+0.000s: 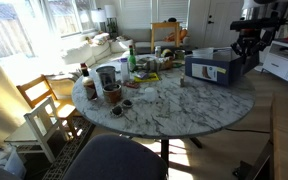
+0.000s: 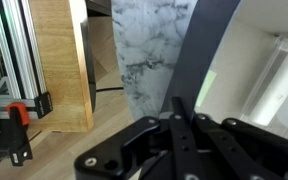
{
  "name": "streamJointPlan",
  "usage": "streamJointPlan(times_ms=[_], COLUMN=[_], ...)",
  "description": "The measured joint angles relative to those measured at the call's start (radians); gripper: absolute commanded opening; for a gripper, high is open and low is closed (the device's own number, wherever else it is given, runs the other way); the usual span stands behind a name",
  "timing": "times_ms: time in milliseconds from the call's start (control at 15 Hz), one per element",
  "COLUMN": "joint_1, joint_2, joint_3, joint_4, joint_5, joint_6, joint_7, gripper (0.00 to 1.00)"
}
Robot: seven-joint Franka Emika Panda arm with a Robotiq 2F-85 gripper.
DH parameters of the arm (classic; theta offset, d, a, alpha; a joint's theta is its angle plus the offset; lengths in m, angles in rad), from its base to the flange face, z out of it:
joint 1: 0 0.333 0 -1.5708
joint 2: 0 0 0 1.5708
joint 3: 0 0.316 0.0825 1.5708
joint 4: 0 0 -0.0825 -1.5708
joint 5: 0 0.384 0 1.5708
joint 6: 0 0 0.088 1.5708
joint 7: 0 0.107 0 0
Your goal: Move the blue box to the left
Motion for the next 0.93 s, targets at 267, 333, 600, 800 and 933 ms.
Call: streamJointPlan(times_ms=[267, 333, 600, 800, 933], joint_1=[0.006, 0.007, 0.009, 0.026, 0.049], joint_2=[0.0, 0.0, -0.001, -0.003, -0.005], joint_3=[0.06, 0.072, 0.103, 0.112, 0.118], joint_4=[0.0, 0.0, 0.001, 0.002, 0.003], joint_5=[-0.001, -0.003, -0.007, -0.004, -0.001], joint_6=[-0.033, -0.043, -0.084, -0.115, -0.138], joint_7=[0.003, 0.005, 0.012, 0.001, -0.036], gripper=[0.01, 0.01, 0.01, 0.01, 0.01])
